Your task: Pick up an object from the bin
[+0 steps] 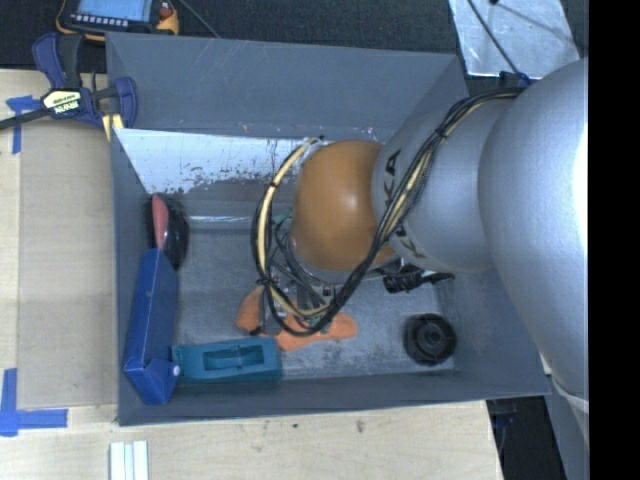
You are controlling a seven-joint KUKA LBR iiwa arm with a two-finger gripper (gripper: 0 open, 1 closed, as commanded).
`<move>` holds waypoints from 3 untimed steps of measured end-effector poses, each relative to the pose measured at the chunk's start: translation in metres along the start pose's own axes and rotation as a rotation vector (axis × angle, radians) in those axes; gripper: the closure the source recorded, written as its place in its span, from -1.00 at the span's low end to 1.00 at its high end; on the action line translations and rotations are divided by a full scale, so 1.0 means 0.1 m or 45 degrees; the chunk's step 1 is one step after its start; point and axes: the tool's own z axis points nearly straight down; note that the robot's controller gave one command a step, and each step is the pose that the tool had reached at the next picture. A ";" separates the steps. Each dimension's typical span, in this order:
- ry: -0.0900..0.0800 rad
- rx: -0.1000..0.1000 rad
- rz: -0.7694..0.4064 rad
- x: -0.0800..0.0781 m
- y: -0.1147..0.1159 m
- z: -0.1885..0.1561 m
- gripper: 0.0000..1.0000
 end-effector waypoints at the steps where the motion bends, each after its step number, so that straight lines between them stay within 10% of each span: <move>1: 0.001 0.000 0.000 -0.05 0.10 -0.14 1.00; 3: 0.004 0.002 -0.035 0.03 0.13 -0.37 1.00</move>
Offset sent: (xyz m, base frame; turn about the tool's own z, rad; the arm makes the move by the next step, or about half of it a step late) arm 0.0020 0.0074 0.0052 -0.0210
